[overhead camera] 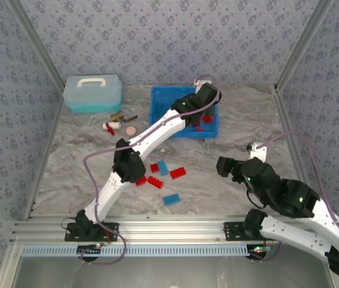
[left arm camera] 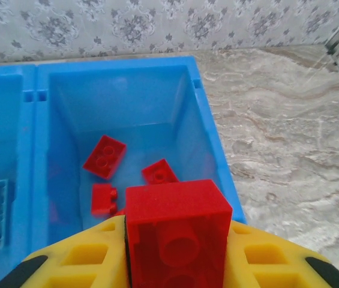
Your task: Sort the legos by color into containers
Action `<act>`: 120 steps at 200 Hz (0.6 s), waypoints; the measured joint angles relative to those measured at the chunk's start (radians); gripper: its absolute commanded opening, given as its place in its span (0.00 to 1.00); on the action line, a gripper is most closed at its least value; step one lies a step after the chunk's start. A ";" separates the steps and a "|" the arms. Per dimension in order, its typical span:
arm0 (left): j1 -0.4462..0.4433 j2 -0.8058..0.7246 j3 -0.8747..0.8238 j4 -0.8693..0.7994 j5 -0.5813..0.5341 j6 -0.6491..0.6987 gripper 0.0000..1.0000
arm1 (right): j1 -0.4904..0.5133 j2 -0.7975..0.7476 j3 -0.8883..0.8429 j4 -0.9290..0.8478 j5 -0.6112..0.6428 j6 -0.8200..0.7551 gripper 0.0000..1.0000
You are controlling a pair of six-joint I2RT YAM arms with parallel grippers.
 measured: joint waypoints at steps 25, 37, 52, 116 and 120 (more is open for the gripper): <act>0.029 0.070 0.006 0.011 0.044 0.010 0.36 | 0.006 -0.002 -0.002 -0.018 0.000 0.011 1.00; 0.040 0.092 0.006 0.023 0.058 0.013 0.44 | 0.008 -0.002 -0.002 -0.020 0.000 0.011 1.00; 0.048 0.114 0.006 0.033 0.073 0.008 0.51 | 0.009 -0.002 -0.002 -0.021 0.000 0.011 1.00; 0.035 0.074 0.006 0.032 0.124 -0.002 0.62 | 0.012 -0.001 -0.008 -0.020 0.000 0.015 1.00; 0.034 0.061 0.006 0.022 0.128 -0.001 0.62 | 0.012 0.000 -0.011 -0.019 0.000 0.015 1.00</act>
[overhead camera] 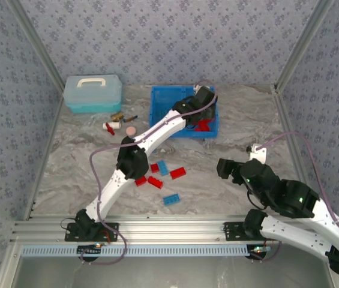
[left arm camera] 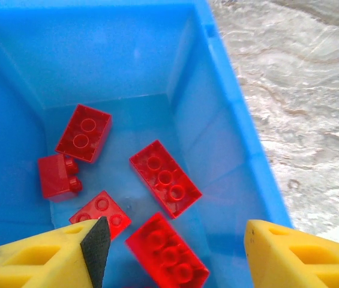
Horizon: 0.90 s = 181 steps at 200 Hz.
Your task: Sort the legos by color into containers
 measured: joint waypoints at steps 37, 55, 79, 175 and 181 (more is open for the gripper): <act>-0.016 -0.337 -0.261 0.003 0.059 0.056 0.69 | 0.002 0.063 -0.032 0.024 -0.018 -0.019 1.00; -0.040 -0.620 -0.539 0.092 0.089 0.108 0.75 | 0.002 0.163 -0.043 0.071 -0.060 -0.060 1.00; -0.071 -0.987 -0.874 0.203 0.137 0.181 0.86 | 0.002 0.342 -0.045 0.141 -0.107 -0.119 1.00; -0.065 -1.663 -1.609 0.072 0.223 0.345 0.99 | -0.009 0.941 0.001 0.488 -0.382 -0.362 1.00; -0.065 -1.687 -1.619 0.053 0.223 0.348 0.99 | -0.010 0.962 0.007 0.500 -0.388 -0.366 1.00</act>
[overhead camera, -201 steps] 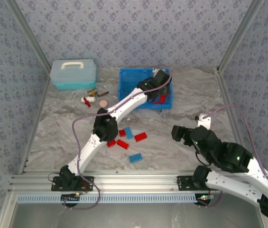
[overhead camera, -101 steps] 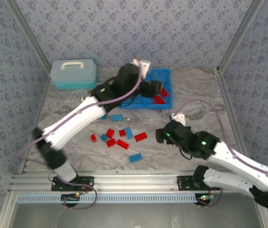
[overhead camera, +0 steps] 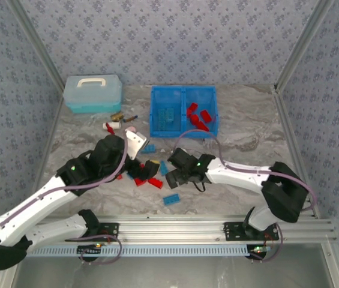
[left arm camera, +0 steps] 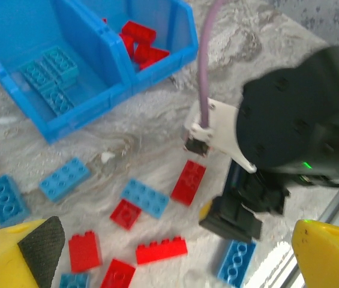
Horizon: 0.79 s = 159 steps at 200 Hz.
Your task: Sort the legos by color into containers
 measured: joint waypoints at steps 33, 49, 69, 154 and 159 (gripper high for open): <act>0.000 -0.137 -0.058 -0.056 -0.010 0.005 0.99 | -0.013 0.104 0.021 0.061 -0.016 -0.008 1.00; 0.000 -0.185 -0.082 -0.064 -0.019 0.005 0.99 | -0.018 0.140 0.023 0.081 -0.018 -0.011 0.94; 0.000 -0.225 -0.100 -0.065 -0.031 0.005 0.99 | -0.021 0.180 0.029 0.098 -0.014 -0.020 0.76; 0.000 -0.192 -0.123 -0.056 -0.045 0.004 0.99 | 0.004 0.049 0.045 0.031 0.080 0.018 0.50; 0.000 -0.191 -0.123 -0.051 -0.045 0.004 0.99 | 0.011 0.009 0.045 0.018 0.094 0.022 0.51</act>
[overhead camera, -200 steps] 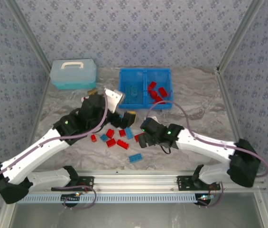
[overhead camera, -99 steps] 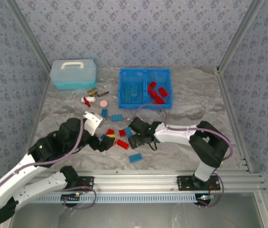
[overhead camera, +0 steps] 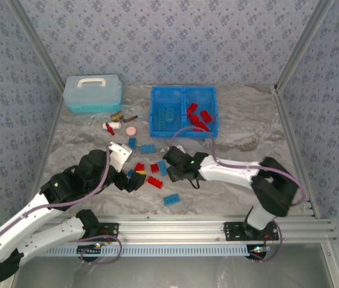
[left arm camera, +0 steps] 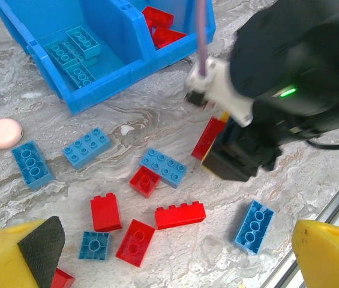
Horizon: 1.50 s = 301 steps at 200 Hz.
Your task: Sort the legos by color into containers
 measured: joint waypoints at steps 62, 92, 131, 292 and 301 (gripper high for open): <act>0.000 0.028 -0.002 0.061 0.016 -0.002 0.99 | -0.239 -0.215 0.150 -0.003 0.109 -0.087 0.50; 0.000 0.055 -0.001 0.054 0.024 -0.040 0.99 | -0.444 0.049 0.392 -0.005 0.071 -0.142 0.49; 0.000 0.041 -0.001 0.003 0.026 -0.116 0.99 | -0.573 0.398 0.742 -0.074 0.000 -0.157 0.49; -0.016 0.075 -0.113 -0.003 -0.126 -0.637 0.99 | -0.602 0.377 0.920 -0.289 -0.114 -0.153 0.87; -0.039 0.113 -0.113 0.005 -0.139 -0.713 0.97 | -0.586 0.256 0.805 -0.262 -0.122 -0.148 0.90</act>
